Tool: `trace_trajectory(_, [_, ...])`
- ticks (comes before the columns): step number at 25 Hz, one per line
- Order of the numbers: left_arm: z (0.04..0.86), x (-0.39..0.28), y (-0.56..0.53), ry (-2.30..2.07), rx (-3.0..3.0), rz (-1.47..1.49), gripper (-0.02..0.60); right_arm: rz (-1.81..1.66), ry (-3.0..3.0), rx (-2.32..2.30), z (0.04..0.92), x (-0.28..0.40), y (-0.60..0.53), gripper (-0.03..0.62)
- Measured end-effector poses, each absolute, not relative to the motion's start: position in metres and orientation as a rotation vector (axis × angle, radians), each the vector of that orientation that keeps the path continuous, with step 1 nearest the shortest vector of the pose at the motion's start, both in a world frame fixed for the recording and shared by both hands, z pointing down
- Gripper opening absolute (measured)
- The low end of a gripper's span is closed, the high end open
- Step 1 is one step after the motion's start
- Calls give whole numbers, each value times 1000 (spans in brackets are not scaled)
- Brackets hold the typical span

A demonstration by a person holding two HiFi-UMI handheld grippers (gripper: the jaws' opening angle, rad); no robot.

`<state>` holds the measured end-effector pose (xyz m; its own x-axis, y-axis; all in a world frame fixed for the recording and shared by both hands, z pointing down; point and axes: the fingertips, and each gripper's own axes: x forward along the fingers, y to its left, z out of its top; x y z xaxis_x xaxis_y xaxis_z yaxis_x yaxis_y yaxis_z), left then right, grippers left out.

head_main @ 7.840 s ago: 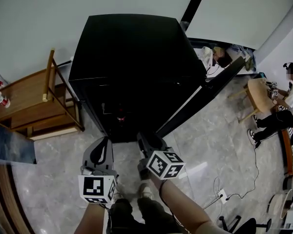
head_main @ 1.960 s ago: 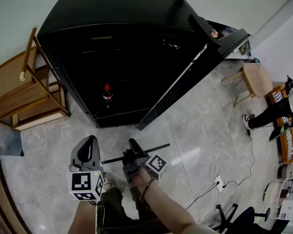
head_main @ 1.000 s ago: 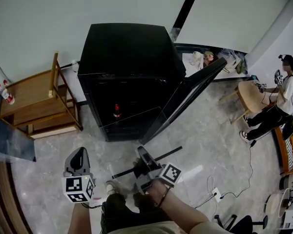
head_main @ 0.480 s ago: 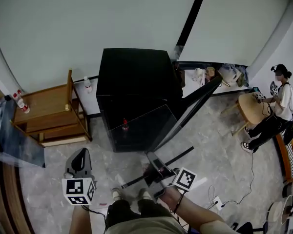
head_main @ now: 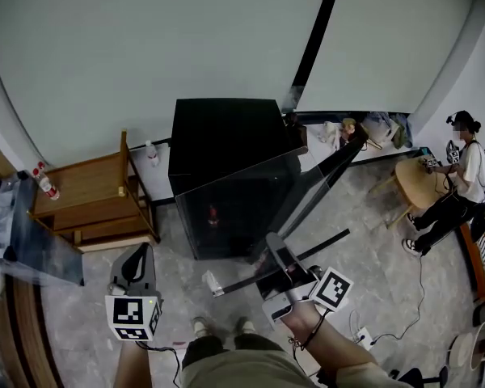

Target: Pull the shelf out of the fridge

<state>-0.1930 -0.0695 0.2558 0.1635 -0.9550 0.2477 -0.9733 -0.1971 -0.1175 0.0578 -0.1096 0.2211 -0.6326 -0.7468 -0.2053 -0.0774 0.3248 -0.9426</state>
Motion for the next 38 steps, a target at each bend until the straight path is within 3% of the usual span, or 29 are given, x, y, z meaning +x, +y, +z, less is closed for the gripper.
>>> trace_trajectory(3, [232,-191,-73,-1904,2367,283,6,-1304,1910,-700,194,66,-116,2])
trace_trajectory(15, [164,-163,-76,-1908,2507,248,6,-1134,1901,-779,135,122,-126,2])
trace_trajectory(38, [171,-129,-90,-1813,2568,355,6,-1261,1882,-777,177,111,-148,2])
